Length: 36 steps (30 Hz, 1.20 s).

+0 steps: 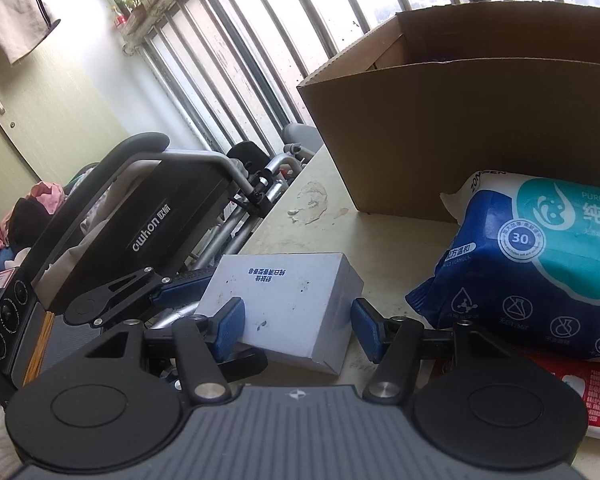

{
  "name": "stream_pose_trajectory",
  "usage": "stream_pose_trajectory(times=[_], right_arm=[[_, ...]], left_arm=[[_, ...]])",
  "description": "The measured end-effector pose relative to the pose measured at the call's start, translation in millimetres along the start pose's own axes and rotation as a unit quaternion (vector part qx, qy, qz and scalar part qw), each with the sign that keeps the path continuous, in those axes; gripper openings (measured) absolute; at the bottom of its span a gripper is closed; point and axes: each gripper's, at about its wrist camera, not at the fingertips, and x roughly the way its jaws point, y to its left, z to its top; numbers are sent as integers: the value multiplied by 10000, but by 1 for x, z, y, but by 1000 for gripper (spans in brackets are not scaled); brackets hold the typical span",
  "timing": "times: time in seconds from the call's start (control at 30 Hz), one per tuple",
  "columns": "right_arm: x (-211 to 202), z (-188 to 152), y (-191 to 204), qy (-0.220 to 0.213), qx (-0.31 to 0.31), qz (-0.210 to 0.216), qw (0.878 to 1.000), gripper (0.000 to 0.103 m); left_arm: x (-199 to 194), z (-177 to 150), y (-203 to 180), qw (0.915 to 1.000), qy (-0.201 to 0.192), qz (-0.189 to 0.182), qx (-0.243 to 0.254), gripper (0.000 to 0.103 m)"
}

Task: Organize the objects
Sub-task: 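Set the white box down and move the left gripper to the blue wipes pack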

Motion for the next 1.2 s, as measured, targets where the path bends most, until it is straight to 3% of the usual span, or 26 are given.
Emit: stream_pose_trajectory(times=[0.23,0.4,0.63,0.8,0.93,1.07,1.2], right_arm=[[-6,2,6,-15,-167,-80,9998,65],[-26,8,7,-220,-364,-198,9989,74],[-85,16,-19,-703,-210,-124,9972,77],[-126,16,-52,-1088,52,-256,9937,84],[-132,11,-84,-1132,458,-357,9919,88],[-117,5,-122,-996,1225,25,9874,88],[-98,6,-145,-907,1565,350,9829,84]], left_arm=[[-3,3,-1,9999,-95,-20,-64,81],[-10,6,-12,9997,-146,91,143,96],[-21,17,-21,9993,-306,-48,202,96],[-7,36,-32,9988,-357,-279,173,96],[21,53,-46,9980,-146,-543,276,95],[54,67,-60,9964,188,-667,480,89],[84,80,-72,9930,659,-642,744,80]])
